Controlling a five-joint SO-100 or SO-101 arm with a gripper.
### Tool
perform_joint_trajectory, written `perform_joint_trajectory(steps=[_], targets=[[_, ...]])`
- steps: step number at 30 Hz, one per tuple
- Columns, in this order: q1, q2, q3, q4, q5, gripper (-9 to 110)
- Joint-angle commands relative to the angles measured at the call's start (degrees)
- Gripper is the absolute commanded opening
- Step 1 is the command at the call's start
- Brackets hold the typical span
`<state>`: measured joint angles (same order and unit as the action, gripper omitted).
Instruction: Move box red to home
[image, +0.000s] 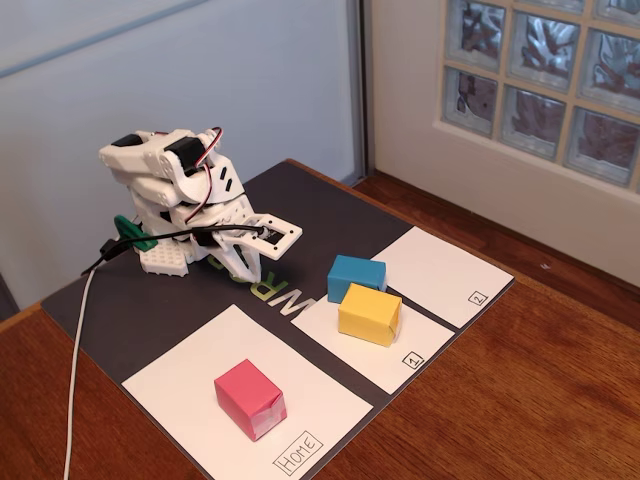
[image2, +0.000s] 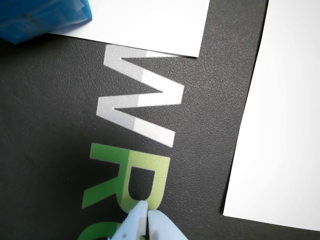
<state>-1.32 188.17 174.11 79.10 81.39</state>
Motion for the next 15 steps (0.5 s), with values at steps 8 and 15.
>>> perform_joint_trajectory(steps=[8, 15], targets=[[-1.4, 3.2, 0.0, 3.7, -0.8, 0], [-1.4, 3.2, 0.0, 3.7, -0.8, 0]])
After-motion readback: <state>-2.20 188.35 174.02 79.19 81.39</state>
